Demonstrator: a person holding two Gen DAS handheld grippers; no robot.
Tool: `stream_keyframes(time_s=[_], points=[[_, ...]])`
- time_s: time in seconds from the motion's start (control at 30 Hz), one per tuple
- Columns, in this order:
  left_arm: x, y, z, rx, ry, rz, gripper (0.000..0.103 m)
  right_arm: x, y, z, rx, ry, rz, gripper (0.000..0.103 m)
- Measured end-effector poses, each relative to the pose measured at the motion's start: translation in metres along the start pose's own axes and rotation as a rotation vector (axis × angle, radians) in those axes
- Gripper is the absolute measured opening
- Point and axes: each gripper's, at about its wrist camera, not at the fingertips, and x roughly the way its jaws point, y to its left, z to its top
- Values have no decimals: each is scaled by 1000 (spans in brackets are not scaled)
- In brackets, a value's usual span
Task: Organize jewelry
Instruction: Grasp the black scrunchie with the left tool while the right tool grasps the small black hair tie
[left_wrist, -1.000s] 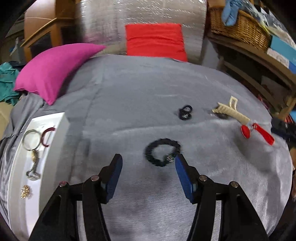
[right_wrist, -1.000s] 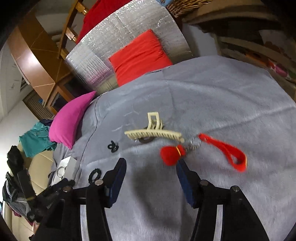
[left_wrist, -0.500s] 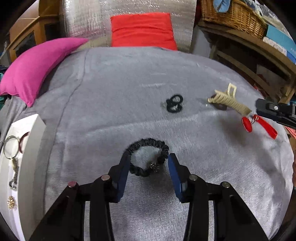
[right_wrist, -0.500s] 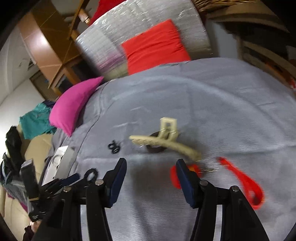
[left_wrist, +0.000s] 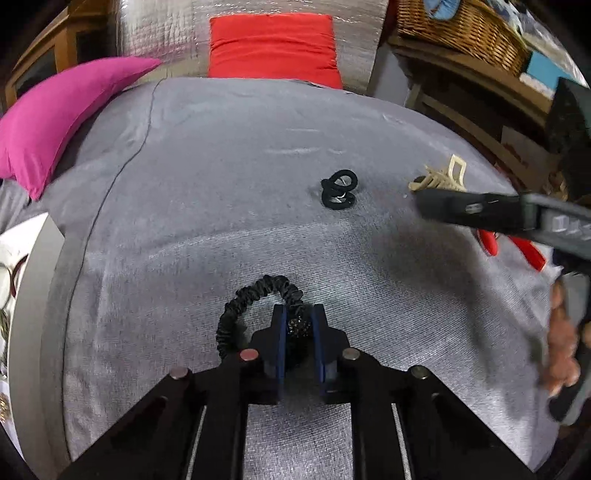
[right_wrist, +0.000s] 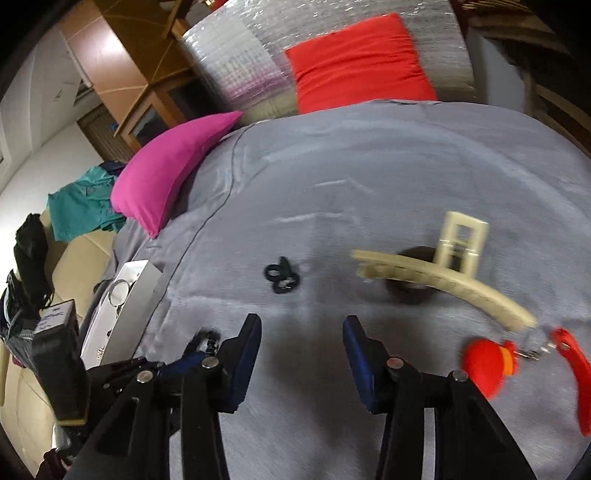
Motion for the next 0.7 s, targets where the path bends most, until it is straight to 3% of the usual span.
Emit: stream_keyframes(time_s=[0.17, 0.27, 0.57, 0.6, 0.7], points=[[-14, 8, -2, 12, -32, 1, 14, 24, 11, 10, 9, -2, -35, 50], [-22, 17, -2, -2, -49, -15, 14, 37, 15, 16, 12, -3, -48, 57], [-33, 33, 0, -28, -72, -15, 14, 61, 22, 25, 30, -32, -104, 57], [-32, 34, 1, -28, -73, -13, 14, 64, 23, 26, 27, -31, -111, 56], [-35, 36, 0, -29, -78, -13, 14, 69, 28, 26, -9, -33, -143, 32]])
